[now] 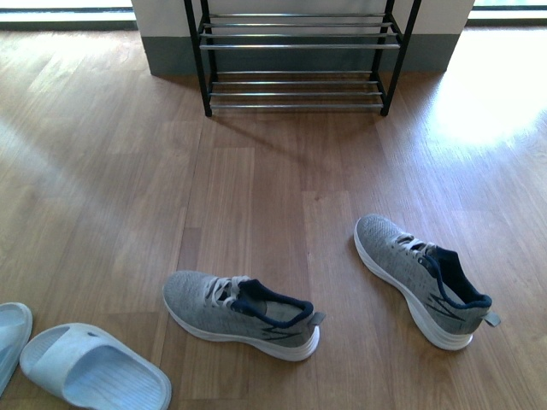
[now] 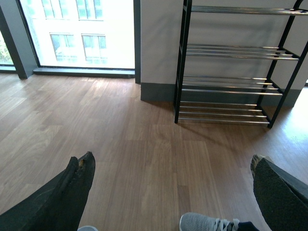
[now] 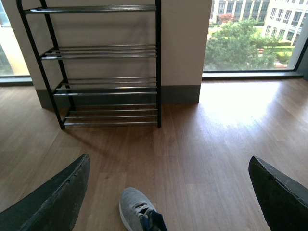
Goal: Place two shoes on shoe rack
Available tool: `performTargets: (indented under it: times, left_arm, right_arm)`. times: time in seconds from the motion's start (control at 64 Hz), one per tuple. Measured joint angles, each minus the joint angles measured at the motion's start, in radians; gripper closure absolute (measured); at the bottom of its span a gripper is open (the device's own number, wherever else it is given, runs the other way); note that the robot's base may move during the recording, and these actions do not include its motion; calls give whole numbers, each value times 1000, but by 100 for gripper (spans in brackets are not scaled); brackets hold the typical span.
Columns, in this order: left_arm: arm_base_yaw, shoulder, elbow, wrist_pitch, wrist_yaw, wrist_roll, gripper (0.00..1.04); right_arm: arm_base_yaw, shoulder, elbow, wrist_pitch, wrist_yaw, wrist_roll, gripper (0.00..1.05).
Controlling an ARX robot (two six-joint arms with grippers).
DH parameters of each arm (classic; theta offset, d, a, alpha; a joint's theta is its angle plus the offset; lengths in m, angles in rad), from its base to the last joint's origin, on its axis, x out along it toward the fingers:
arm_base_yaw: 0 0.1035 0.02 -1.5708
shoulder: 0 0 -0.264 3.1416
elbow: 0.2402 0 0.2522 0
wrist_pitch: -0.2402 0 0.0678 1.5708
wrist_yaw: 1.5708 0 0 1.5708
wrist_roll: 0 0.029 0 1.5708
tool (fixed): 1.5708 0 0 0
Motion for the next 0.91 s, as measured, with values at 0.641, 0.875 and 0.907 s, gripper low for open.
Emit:
performTargets:
  times: [0.641,0.875,0.907]
  left_arm:
    - [0,0,0,0,0,0,9]
    - [0,0,0,0,0,0,9]
    - [0,0,0,0,0,0,9]
  right_arm:
    - [-18,1540,390,555,-304,-269,9]
    - [-17,2192,573,642,-256,-448,9]
    - [-10,2255,596,649,-252,-459,9]
